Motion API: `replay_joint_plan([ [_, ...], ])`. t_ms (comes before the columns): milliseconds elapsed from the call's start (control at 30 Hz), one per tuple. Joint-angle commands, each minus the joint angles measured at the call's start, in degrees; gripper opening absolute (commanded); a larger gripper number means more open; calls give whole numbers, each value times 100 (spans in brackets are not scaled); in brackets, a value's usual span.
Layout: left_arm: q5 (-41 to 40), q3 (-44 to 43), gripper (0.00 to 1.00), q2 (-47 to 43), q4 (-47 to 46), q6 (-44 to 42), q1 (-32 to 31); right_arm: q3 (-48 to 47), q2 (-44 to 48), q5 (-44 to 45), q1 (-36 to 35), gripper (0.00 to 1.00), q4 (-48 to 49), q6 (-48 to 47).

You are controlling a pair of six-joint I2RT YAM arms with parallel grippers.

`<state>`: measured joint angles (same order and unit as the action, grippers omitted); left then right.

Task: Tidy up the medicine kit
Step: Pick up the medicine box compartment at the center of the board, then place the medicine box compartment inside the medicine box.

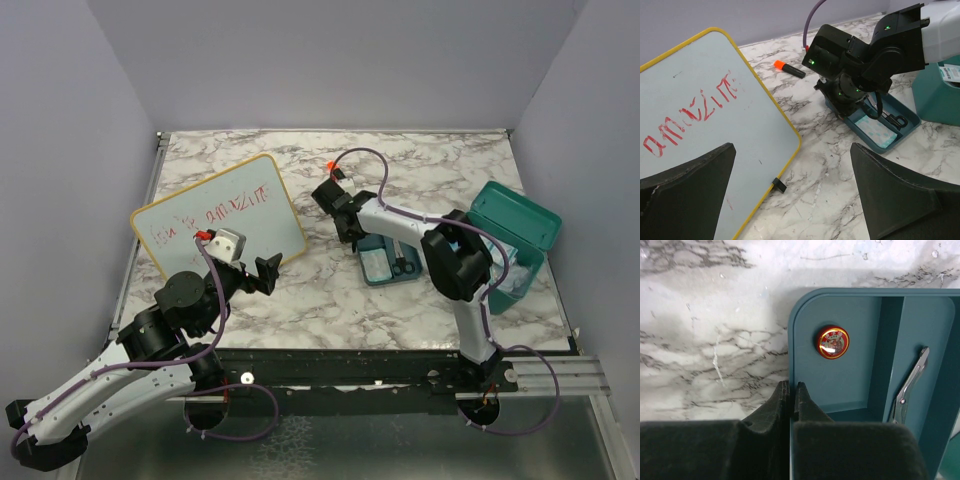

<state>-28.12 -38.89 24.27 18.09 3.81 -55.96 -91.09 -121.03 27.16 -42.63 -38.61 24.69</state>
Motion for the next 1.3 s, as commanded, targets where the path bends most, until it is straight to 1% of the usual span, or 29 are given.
replay_joint_plan([
  [0, -106, 40, 99, -65, -70, 15, -2, 227, 389, -86, 19, 1, -30, -427],
  [200, -88, 40, 99, -71, -68, 27, 1, 413, 723, 79, 20, 1, -85, -772],
  [367, -70, 31, 99, -74, -69, 21, -2, 361, 918, -119, 18, 1, -85, -1203],
  [467, -87, 31, 99, -87, -73, 15, -2, 325, 994, -90, 18, 1, -78, -1425],
  [900, -71, 30, 99, -115, -73, 15, 0, -6, 1508, -207, 18, 1, -283, -2407],
  [1133, -79, 31, 99, -150, -69, 24, -2, -68, 1822, -415, 18, 1, -93, -2959],
  [1267, -80, 40, 99, -170, -73, 29, 0, -336, 1821, -409, 18, 1, -251, -3141],
])
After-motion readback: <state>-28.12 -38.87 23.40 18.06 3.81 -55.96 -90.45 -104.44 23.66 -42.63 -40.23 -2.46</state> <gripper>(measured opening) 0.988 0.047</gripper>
